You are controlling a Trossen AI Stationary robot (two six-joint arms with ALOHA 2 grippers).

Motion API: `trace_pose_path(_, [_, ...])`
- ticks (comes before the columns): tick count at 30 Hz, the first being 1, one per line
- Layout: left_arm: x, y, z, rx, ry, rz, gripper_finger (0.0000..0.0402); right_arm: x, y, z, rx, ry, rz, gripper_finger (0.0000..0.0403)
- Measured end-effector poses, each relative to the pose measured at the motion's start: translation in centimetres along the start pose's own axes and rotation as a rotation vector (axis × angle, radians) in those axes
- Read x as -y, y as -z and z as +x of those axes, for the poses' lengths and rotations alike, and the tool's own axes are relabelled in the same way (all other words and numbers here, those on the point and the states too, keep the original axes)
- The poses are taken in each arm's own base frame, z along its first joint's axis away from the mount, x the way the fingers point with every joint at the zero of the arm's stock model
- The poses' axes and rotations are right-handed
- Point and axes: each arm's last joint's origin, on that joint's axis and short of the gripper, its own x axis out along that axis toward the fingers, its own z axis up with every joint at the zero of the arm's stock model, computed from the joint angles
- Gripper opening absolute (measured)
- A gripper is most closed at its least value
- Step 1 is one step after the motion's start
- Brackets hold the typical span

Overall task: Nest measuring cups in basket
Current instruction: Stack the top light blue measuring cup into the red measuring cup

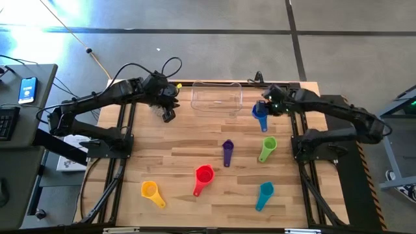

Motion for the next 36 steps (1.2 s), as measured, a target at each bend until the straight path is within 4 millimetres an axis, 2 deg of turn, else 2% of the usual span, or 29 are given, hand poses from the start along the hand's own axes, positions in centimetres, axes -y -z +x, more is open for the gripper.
trace_pose_path(12, [2.5,1.0,-0.2,-0.104,0.08,0.139,0.009,-2.6,7.7,-1.8,-0.031,-0.092,0.134,0.0])
trace_pose_path(22, [5.4,1.3,-0.6,-0.119,0.204,0.233,0.009,-4.4,13.6,-1.7,-0.081,-0.173,0.206,0.0])
trace_pose_path(29, [7.6,2.1,-1.1,-0.171,0.261,0.27,0.009,-6.2,16.5,-1.0,-0.071,-0.292,0.238,0.0])
trace_pose_path(36, [9.8,2.8,-1.7,-0.193,0.315,0.301,0.009,-7.9,18.1,-0.4,-0.038,-0.425,0.26,0.0])
